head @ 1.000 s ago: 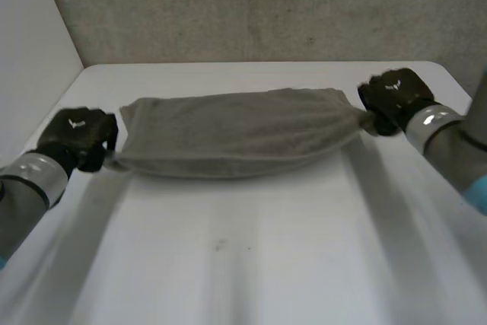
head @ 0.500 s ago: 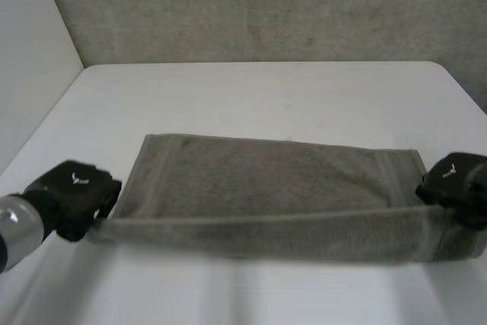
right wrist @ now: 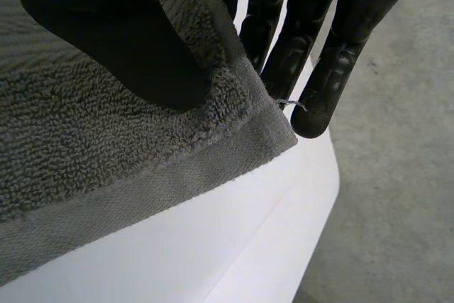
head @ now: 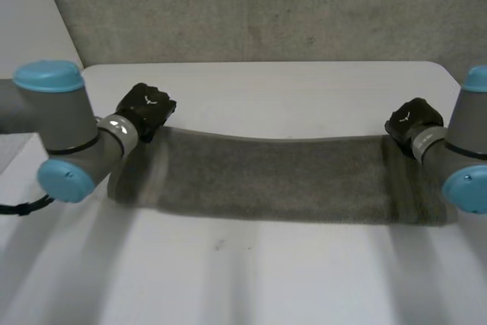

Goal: Fold the towel.

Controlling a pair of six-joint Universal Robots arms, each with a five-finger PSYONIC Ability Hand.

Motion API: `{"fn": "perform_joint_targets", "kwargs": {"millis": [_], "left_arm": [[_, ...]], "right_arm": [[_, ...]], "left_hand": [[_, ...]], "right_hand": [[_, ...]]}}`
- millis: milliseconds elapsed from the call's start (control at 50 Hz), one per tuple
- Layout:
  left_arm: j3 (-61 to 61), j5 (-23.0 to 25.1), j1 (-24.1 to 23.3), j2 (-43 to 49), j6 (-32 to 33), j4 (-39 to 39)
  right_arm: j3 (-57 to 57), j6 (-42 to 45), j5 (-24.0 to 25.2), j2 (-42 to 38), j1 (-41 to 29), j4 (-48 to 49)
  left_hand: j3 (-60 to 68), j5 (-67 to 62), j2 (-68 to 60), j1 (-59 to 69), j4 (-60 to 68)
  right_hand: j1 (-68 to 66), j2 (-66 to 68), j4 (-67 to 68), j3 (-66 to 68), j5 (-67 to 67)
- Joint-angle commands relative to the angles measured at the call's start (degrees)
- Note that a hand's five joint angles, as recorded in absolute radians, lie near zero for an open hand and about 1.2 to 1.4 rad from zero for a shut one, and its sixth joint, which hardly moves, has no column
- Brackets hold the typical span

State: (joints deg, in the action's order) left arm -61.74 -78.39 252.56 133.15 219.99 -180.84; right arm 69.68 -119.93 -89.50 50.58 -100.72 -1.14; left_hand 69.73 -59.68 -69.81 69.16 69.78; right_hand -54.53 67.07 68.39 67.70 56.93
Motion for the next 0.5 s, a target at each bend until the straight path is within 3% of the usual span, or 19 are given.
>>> {"fn": "perform_joint_targets", "kwargs": {"millis": [20, 100, 140, 160, 180, 200, 220, 240, 380, 500], "left_arm": [[11.37, -0.28, -0.13, 9.4, -0.09, -0.39], [13.14, -0.28, -0.22, 11.17, 0.0, -0.39], [14.1, -0.28, -0.13, 12.31, -0.09, -0.65], [14.1, -0.28, -0.13, 12.31, -0.09, -0.65], [14.45, -0.36, -0.22, 12.57, -0.09, -0.92], [14.46, -0.36, -0.22, 12.58, -0.09, -0.92], [14.54, -0.71, -0.22, 12.58, -0.17, -1.09], [14.46, -1.32, -0.22, 12.49, -0.18, -1.09], [12.87, -3.26, -2.16, 10.03, -2.55, -0.57], [6.83, -3.26, -1.8, 1.96, -9.73, -0.57]], "right_arm": [[-3.58, 0.31, -3.14, -4.87, -0.45, 3.42], [-4.2, 0.31, -3.22, -6.2, -0.97, 5.19], [-4.38, 0.4, -3.49, -6.9, -1.06, 7.37], [-4.38, 0.4, -3.49, -6.9, -1.06, 7.38], [-4.47, 0.23, -4.01, -6.99, -1.06, 8.34], [-4.47, 0.23, -4.01, -6.99, -1.06, 8.35], [-4.47, 0.05, -4.54, -6.99, -1.06, 8.96], [-4.47, -0.38, -5.24, -6.55, -1.06, 9.49], [-1.83, -7.77, -4.63, -0.22, -0.45, 9.4], [6.94, -18.3, 2.03, 10.03, 0.34, 8.71]], "left_hand": [[10.27, -10.32, -10.19, 10.84, 10.22], [10.27, -10.32, -10.19, 10.84, 10.22], [4.63, -4.68, -4.55, 5.2, 4.58], [4.57, -4.62, -4.49, 5.14, 4.52], [-18.58, 18.52, 18.66, -18.01, -18.62], [-18.81, 18.76, 18.89, -18.24, -18.85], [-49.45, 49.4, 49.53, -48.88, -49.5], [-59.73, 59.68, 59.81, -59.16, -59.78], [-59.52, 59.47, 59.6, -58.95, -59.56], [-58.68, 58.63, 58.76, -58.11, -58.73]], "right_hand": [[-25.47, 12.93, 11.61, 12.3, 13.07], [-25.47, 12.93, 11.61, 12.3, 13.07], [-5.46, -7.08, -8.4, -7.71, -6.94], [-5.35, -7.19, -8.51, -7.82, -7.05], [11.14, -23.68, -25.0, -24.31, -23.54], [11.31, -23.85, -25.16, -24.47, -23.71], [42.28, -54.82, -56.14, -55.45, -54.68], [44.53, -57.07, -58.39, -57.7, -56.93], [44.53, -57.07, -58.39, -57.7, -56.93], [44.53, -57.07, -58.39, -57.7, -56.93]]}}
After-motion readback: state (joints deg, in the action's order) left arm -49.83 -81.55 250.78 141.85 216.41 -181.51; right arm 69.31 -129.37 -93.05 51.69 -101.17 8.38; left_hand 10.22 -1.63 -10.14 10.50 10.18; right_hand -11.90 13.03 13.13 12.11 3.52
